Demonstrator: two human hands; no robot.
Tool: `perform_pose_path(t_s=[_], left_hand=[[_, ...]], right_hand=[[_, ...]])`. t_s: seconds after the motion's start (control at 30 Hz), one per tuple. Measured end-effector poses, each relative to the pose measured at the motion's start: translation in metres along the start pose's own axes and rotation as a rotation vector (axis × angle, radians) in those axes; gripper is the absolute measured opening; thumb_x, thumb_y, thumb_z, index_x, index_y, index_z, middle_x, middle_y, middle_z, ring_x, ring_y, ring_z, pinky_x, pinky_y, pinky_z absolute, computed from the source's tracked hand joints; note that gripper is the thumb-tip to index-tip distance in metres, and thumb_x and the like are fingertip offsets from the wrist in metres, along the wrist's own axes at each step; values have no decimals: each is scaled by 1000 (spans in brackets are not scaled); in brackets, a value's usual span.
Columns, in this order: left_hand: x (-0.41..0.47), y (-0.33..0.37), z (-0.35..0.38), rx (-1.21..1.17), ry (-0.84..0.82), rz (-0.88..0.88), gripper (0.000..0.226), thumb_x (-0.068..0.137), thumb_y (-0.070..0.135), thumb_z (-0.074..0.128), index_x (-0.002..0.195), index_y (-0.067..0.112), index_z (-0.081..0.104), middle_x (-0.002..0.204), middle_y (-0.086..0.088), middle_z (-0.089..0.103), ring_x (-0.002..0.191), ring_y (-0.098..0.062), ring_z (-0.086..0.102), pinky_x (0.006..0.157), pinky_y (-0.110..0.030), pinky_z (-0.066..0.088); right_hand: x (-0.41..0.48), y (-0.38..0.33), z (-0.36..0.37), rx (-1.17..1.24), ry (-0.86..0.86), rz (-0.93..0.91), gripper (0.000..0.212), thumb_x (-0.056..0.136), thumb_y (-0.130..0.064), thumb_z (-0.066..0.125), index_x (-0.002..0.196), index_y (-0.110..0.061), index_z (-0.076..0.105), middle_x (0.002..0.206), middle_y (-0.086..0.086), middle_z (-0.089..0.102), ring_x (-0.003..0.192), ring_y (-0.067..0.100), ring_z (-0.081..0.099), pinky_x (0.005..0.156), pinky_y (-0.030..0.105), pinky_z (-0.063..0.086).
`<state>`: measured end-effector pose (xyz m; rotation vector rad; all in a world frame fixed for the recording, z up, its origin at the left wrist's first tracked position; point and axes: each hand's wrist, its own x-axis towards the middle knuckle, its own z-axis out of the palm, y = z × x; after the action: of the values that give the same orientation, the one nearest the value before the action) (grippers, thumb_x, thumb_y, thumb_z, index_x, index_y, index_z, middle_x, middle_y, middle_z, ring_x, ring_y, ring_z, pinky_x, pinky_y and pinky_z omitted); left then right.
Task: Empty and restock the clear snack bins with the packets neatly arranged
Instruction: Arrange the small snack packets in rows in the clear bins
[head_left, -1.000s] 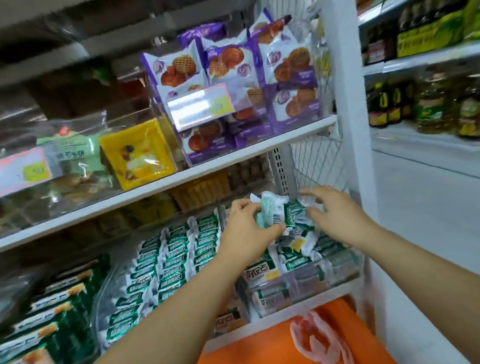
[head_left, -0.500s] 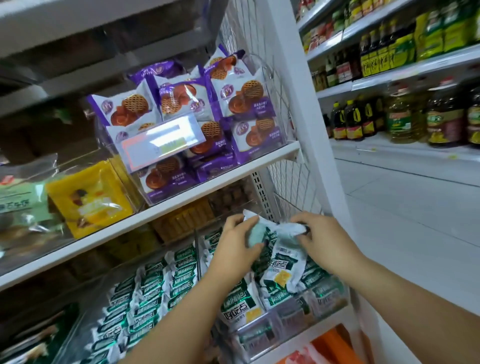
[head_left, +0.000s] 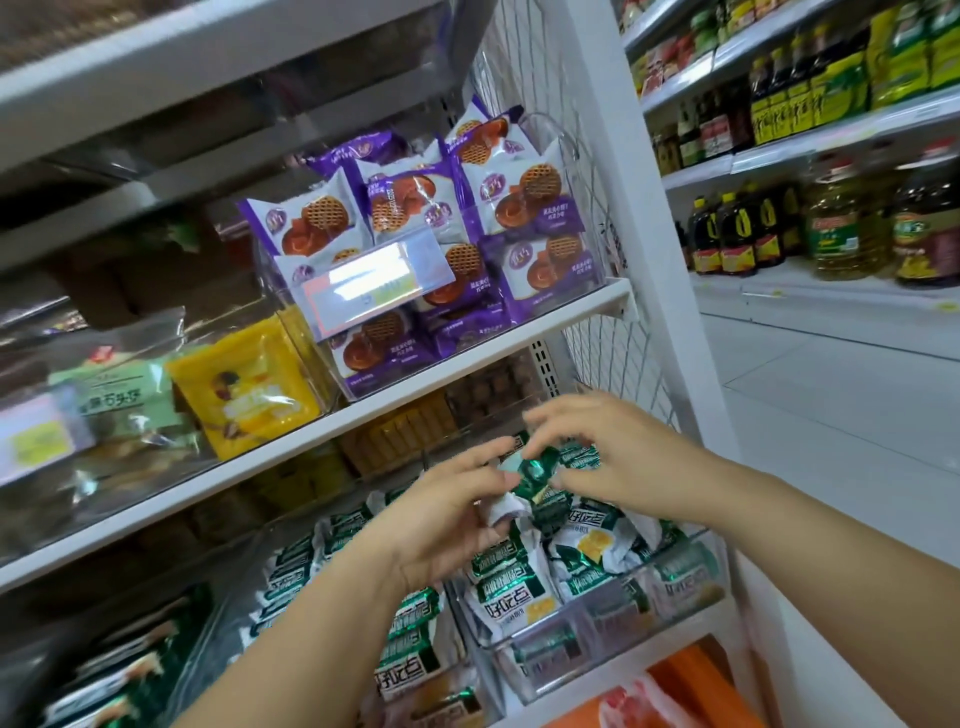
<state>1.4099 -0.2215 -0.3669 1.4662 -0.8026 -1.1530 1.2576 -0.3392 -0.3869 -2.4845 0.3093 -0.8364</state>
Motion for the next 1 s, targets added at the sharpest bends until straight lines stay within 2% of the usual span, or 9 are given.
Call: perform_pose_path(t_s=[0.17, 0.23, 0.37, 0.43, 0.57, 0.7, 0.8, 0.9, 1.0], left_hand=[[-16, 10, -4, -116, -123, -90, 49, 79, 9, 66, 127, 6, 59, 110, -20, 60, 64, -13, 64, 53, -17, 52], [-21, 12, -1, -62, -134, -128, 43, 77, 29, 72, 113, 6, 67, 109, -19, 63, 77, -17, 67, 57, -19, 54], [-27, 13, 2, 238, 32, -51, 61, 73, 67, 47, 106, 20, 68, 101, 0, 71, 98, -16, 63, 87, -34, 50], [-28, 12, 4, 366, 88, 96, 55, 74, 62, 53, 111, 25, 67, 102, 1, 72, 96, -16, 64, 88, -34, 49], [-26, 5, 6, 556, 171, 289, 20, 85, 21, 69, 106, 22, 67, 76, 3, 67, 63, -11, 56, 68, -26, 48], [-20, -3, 4, 201, 256, 315, 14, 87, 12, 66, 99, 12, 60, 84, -7, 67, 72, -14, 64, 77, -30, 55], [-20, -8, 8, -1, 232, 346, 19, 87, 7, 63, 103, 10, 52, 96, -10, 71, 80, -17, 69, 78, -29, 58], [-22, -12, 1, 166, 241, 341, 19, 86, 11, 66, 102, 13, 57, 94, -5, 71, 83, -15, 68, 84, -33, 53], [-27, -18, -17, 637, 334, 356, 18, 84, 21, 71, 100, 23, 62, 98, 4, 71, 87, -10, 67, 82, -27, 51]], right_hand=[[-1, -10, -1, 104, -20, 2, 36, 76, -27, 76, 109, -39, 66, 112, -25, 61, 100, -8, 52, 84, 8, 39], [-1, -12, -1, 151, -12, 27, 28, 75, -30, 78, 102, -35, 70, 91, -23, 68, 83, -6, 57, 70, 10, 43], [-3, -8, -6, 194, -65, 132, 19, 78, -38, 75, 92, -25, 73, 58, -17, 62, 49, 0, 49, 47, 14, 34], [-5, -6, -5, 193, -114, 175, 19, 78, -38, 74, 89, -23, 71, 57, -11, 62, 47, 0, 49, 46, 17, 35], [-6, -8, -2, 278, -93, 235, 25, 77, -39, 75, 95, -26, 63, 68, -13, 63, 51, -3, 53, 52, 15, 39], [-2, -10, 3, 630, 75, 384, 38, 77, -33, 75, 107, -26, 52, 84, -6, 71, 72, 1, 67, 65, 22, 54], [0, -15, 13, 870, 30, 446, 39, 76, -19, 77, 107, -18, 53, 92, 0, 72, 87, 13, 70, 77, 35, 59], [1, -16, 22, 885, 54, 431, 29, 78, -8, 75, 100, -14, 56, 91, 5, 72, 90, 23, 70, 83, 44, 57], [0, -13, 25, 794, 23, 387, 29, 81, -1, 69, 102, -19, 61, 98, 1, 67, 89, 23, 70, 80, 43, 58]])
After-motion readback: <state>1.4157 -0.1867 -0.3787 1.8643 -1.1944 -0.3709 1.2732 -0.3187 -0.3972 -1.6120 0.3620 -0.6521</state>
